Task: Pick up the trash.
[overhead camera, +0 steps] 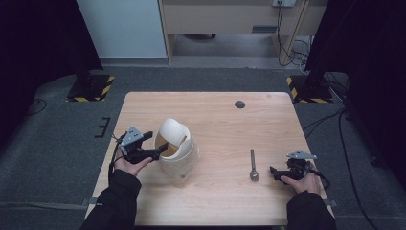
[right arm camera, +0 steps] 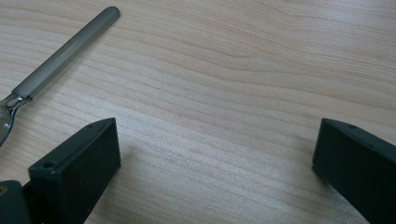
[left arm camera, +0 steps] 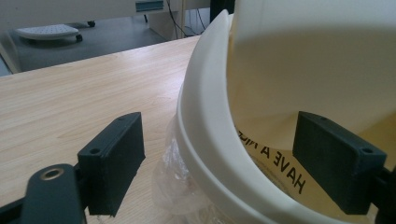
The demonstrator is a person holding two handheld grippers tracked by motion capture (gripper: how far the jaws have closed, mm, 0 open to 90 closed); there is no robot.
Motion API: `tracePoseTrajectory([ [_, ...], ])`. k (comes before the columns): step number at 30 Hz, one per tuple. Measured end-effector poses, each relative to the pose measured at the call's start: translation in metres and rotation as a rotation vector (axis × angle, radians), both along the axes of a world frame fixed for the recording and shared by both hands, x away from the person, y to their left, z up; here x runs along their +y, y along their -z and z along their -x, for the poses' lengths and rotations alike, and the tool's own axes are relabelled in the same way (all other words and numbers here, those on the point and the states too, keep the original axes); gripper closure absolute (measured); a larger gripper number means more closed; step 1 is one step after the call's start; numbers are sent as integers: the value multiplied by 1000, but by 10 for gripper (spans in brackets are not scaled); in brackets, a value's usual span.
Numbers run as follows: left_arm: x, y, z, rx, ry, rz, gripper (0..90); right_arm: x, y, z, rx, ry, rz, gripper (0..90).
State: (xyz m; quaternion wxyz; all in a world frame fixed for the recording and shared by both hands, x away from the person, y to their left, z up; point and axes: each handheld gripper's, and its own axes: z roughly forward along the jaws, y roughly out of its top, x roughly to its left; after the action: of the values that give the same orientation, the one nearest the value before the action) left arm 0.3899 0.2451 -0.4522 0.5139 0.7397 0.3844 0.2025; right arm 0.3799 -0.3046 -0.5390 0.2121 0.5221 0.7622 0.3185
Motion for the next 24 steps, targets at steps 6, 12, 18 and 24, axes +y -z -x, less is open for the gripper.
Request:
tracePoseTrajectory([
  [6,17,-11,16,-43,-27,28,162,-5,-5,-2,15,6,-14,121],
  [12,40,0,30,-10,-85,-10,160,-11,-17,-2,-20,28,-29,189],
  [18,50,16,35,51,-107,-75,160,-10,-27,1,-55,21,-39,224],
  [24,57,38,31,132,-115,-135,160,-1,-42,6,-83,1,-58,243],
])
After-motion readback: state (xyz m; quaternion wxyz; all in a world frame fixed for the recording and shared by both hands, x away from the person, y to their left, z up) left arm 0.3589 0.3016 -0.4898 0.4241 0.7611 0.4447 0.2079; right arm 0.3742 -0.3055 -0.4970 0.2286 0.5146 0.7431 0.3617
